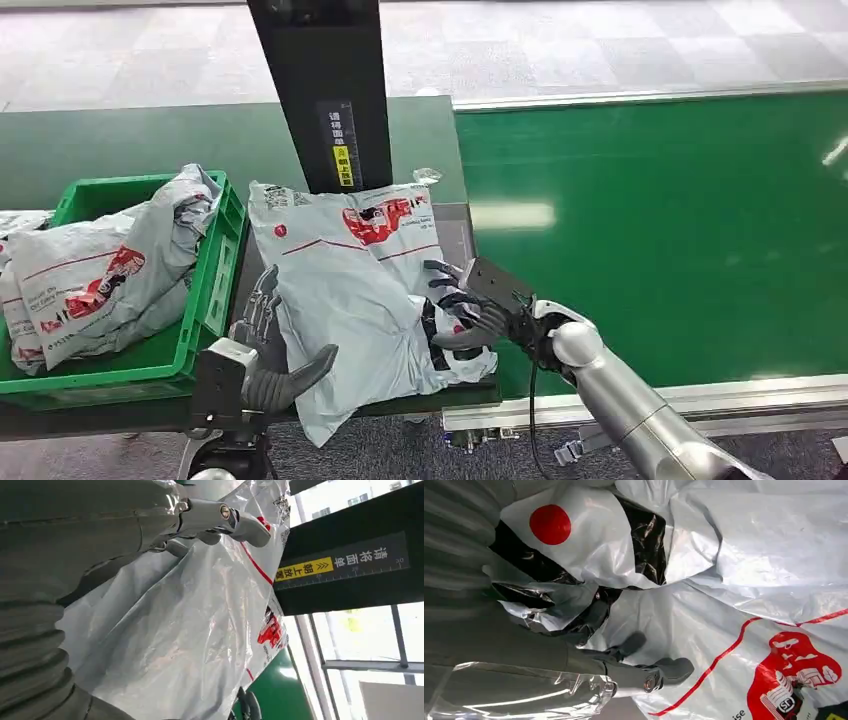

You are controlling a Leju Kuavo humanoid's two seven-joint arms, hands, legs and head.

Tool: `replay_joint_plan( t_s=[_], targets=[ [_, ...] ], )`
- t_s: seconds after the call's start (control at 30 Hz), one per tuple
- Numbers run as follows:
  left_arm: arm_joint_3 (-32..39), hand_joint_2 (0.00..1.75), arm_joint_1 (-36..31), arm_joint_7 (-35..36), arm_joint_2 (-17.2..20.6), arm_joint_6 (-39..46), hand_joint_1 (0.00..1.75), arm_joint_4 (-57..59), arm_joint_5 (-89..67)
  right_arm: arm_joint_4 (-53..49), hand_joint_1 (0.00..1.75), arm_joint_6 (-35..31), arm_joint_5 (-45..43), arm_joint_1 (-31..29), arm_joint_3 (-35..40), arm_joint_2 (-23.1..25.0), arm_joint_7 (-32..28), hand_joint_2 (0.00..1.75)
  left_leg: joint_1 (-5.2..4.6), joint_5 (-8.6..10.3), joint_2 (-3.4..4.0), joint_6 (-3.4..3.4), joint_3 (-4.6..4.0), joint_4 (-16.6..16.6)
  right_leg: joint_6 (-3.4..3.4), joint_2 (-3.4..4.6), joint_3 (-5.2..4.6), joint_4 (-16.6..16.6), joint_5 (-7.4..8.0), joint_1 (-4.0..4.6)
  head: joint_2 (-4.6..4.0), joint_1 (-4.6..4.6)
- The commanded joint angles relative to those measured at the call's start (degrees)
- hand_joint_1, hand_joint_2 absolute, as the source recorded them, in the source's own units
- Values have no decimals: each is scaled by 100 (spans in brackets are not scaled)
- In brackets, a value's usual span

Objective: Moved the parcel from conveyor to table for the left to box.

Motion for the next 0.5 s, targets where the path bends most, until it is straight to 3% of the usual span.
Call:
replay_joint_plan(
  t_s=[0.03,0.37,0.5],
  targets=[
    [2,175,-110,16,102,66,0,173,-39,-430,0,-71,-77,269,-254,-156,-50,175,2,2,-10,-2,8,-7,-8,-7,12,-8,-1,2,0,0],
    [482,175,132,-281,87,398,0,-714,-283,-2219,0,-442,-638,1216,-1465,185,-739,175,4,-5,-1,-5,2,-2,-14,2,4,-1,-5,6,0,0],
    [408,175,97,-437,152,204,0,-1081,-468,-3388,0,-581,-960,2017,-2186,724,-1159,175,10,-6,-9,-9,4,-5,-18,-4,10,-4,-8,11,0,-2]
  ],
)
